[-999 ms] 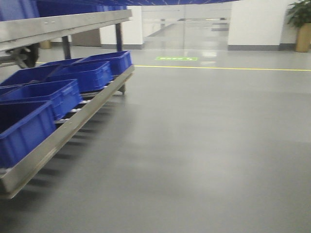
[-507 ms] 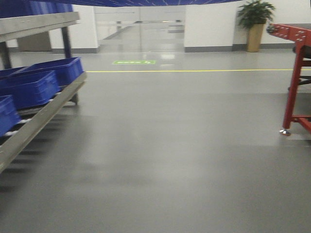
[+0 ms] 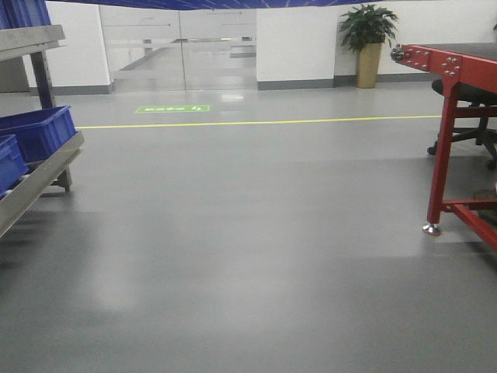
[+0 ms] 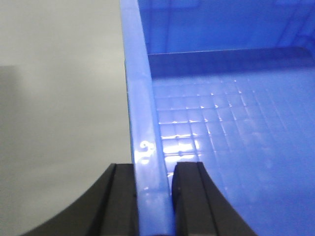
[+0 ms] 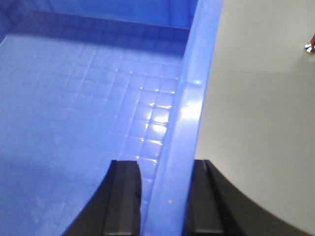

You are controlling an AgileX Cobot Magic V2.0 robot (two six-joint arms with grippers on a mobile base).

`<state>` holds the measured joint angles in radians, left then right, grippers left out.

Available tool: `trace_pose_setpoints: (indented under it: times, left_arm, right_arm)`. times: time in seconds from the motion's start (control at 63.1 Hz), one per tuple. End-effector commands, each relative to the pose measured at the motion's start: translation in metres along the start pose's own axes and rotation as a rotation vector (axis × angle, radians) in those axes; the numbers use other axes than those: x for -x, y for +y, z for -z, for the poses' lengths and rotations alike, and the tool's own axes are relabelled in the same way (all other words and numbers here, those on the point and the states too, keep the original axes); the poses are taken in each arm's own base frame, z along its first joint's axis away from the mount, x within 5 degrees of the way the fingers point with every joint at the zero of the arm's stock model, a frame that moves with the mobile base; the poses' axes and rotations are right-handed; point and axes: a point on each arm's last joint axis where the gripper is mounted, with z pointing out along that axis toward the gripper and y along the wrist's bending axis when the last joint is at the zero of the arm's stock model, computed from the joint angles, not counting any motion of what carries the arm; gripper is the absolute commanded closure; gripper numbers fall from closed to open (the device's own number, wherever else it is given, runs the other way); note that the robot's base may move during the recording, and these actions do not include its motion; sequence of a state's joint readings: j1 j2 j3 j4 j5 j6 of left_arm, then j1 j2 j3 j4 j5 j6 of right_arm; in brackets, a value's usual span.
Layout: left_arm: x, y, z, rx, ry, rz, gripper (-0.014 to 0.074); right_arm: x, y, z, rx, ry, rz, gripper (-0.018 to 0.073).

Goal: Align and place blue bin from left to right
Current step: 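Drive across the floor toward the other bin rack holding the bin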

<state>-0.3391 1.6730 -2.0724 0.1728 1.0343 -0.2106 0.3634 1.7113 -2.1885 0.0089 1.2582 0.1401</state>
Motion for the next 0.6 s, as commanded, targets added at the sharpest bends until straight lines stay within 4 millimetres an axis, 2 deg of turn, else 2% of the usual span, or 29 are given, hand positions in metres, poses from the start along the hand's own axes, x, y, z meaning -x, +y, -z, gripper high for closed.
trace_pose_setpoints:
  times: [0.0,0.587]
  left_arm:
    - [0.0149,-0.0025,0.0116,-0.029,-0.144,-0.015,0.0615]
    - [0.0149,-0.0025,0.0116,-0.029,-0.144,-0.015,0.0615]
  right_arm:
    - [0.0118,0.0049,0.018,0.039,-0.14,0.042,0.0636]
    - [0.012,0.0049,0.018,0.04,-0.141,0.042,0.0636]
